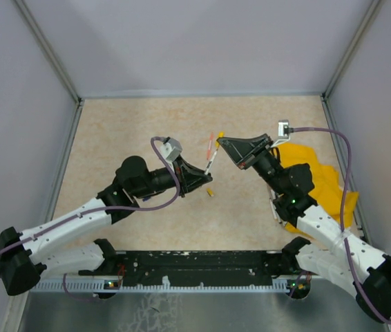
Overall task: Insert the pens into the pen caps
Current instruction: Insert the pen cap onto the pen.
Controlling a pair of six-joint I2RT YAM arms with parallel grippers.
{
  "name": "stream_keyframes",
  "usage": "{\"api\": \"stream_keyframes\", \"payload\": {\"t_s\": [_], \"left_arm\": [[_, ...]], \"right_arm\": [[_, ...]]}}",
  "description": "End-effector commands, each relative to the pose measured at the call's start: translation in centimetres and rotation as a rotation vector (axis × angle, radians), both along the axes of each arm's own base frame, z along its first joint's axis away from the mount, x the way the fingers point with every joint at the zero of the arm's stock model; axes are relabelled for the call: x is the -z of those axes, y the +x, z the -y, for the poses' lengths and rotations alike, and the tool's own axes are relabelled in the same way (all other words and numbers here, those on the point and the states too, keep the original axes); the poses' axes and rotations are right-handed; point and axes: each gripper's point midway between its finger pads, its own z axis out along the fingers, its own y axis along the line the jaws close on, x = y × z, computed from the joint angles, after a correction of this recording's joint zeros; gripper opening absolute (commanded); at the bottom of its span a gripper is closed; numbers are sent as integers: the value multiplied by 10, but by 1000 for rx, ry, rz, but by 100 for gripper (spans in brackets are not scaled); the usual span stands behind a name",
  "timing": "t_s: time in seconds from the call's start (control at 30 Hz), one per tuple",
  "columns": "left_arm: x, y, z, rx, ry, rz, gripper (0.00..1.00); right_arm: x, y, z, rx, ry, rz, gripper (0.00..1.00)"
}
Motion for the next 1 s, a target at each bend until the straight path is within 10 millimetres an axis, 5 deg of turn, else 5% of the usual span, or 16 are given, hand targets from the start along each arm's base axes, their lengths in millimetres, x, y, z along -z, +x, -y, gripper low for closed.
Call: {"api": "stream_keyframes", "payload": {"t_s": [0.0,0.97], "left_arm": [[-25,-5,5,33,-51,40,0],[-25,-3,4,23,-53,41,0]], "right_arm": [[-49,-9,13,26,84,115,0],[-30,-12,11,24,30,115,0]]}}
